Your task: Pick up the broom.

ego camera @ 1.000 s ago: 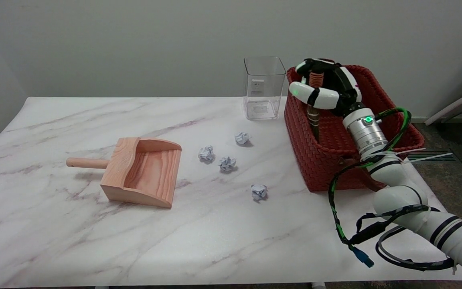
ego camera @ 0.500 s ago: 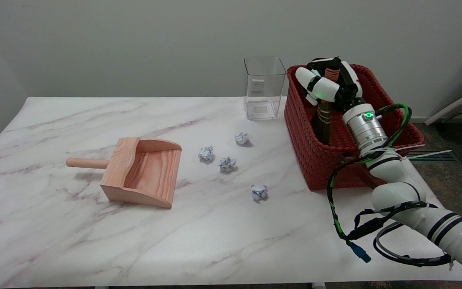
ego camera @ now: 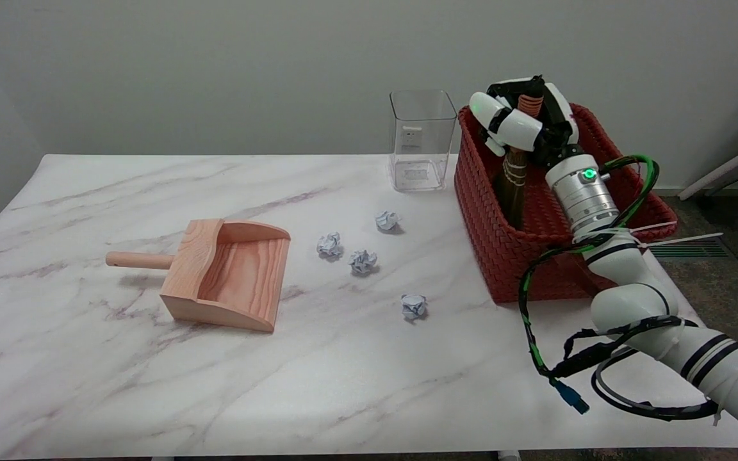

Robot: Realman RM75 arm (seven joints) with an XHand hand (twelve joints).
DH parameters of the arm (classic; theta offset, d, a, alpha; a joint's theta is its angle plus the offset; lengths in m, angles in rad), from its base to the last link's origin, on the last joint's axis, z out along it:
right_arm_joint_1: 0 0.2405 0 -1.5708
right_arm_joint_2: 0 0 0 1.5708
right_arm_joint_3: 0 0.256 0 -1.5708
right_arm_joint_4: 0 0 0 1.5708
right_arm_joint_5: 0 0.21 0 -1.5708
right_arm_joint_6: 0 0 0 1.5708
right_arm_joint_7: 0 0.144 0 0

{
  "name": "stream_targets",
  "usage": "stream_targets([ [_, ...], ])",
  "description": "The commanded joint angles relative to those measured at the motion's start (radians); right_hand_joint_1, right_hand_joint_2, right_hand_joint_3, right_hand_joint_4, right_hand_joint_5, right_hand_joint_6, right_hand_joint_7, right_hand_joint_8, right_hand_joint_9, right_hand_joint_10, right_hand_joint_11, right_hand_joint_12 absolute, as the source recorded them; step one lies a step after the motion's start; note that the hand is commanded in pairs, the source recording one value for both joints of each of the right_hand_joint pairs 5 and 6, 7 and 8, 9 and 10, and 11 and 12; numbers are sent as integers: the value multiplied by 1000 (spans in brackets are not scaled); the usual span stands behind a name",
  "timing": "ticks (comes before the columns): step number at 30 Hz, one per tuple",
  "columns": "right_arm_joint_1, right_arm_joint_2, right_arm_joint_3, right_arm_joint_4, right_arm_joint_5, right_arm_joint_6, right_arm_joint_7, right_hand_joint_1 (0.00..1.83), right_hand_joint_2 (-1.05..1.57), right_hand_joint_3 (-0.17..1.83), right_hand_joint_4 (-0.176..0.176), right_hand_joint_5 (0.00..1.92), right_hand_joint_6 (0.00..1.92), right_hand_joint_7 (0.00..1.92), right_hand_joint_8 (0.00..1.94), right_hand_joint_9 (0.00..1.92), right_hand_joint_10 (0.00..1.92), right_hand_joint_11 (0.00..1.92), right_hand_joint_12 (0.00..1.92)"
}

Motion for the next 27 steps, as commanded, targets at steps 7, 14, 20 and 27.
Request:
stream_targets([
  [7,14,5,196,205,-51,-214,-9,1155,1545,492,0,1920,1920,1920,1920,1920,1920,1824,1824],
  [14,46,8,319,317,-57,-458,-9,1167,1571,410,0,1920,1920,1920,1920,1920,1920,1838,1838],
  [20,109,15,379,373,-55,-581,-9,1172,1571,401,0,1920,1920,1920,1920,1920,1920,1836,1836],
  [27,221,39,431,395,-57,-706,-9,1179,1571,391,0,1920,1920,1920,1920,1920,1920,1839,1839],
])
